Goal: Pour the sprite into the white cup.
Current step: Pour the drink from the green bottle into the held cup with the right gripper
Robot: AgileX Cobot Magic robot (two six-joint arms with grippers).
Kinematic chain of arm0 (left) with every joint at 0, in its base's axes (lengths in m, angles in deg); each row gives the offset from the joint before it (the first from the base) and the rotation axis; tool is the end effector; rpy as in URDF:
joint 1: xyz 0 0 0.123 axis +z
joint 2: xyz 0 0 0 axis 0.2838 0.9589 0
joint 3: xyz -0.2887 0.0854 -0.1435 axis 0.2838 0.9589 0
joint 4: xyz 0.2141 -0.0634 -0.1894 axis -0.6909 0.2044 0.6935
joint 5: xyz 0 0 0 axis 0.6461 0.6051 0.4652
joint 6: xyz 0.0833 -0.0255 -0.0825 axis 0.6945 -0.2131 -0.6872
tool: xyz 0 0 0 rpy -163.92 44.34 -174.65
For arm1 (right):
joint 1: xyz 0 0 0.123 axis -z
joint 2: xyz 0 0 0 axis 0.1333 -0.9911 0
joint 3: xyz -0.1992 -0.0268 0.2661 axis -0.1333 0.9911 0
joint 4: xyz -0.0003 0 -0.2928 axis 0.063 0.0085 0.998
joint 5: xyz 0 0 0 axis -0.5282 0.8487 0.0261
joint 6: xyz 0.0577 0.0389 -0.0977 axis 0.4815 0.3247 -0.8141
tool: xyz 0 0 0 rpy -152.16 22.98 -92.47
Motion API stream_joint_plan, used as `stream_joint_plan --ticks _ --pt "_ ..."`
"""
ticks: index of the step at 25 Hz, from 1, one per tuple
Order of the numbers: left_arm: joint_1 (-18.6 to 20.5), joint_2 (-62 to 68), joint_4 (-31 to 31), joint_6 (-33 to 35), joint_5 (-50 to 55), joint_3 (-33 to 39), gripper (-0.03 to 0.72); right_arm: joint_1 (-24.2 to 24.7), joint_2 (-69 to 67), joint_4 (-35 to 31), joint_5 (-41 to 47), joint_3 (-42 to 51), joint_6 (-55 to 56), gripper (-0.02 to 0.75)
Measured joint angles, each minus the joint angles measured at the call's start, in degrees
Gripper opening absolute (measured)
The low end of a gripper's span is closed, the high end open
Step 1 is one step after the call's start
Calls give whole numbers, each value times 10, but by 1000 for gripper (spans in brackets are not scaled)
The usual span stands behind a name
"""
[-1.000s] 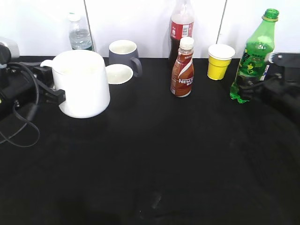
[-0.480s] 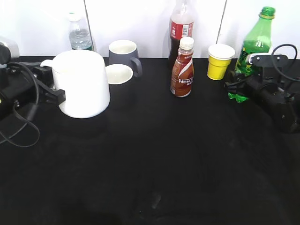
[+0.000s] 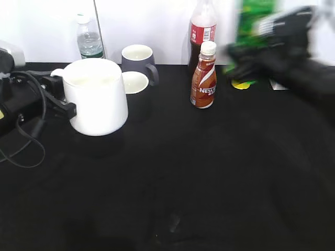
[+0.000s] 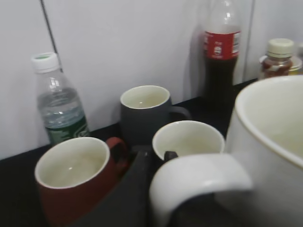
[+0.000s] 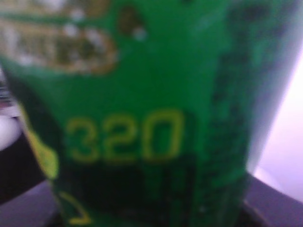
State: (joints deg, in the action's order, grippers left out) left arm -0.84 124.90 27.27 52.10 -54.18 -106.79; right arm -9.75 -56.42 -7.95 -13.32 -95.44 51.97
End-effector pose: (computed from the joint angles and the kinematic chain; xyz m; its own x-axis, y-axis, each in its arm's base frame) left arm 0.3034 -0.1177 0.1863 -0.0982 0.1024 -0.9899 0.4740 0.8794 0.0440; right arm 0.3845 0.1485 0.2024 0.0149 -0.1476 -0.9889 -0.5065 0.8516 -0.1348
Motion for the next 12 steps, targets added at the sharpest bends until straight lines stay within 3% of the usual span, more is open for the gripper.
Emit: stream_joint_plan --ticks 3,5,12 --pt "0 0 -31 -12 -6 0 55 -89 1 7 95 -23 -56 418" --pt "0 0 -50 -15 -6 0 55 -117 1 8 145 -54 -118 418" --pt "0 0 -79 -34 -6 0 55 -124 -19 9 184 -105 -346 418"
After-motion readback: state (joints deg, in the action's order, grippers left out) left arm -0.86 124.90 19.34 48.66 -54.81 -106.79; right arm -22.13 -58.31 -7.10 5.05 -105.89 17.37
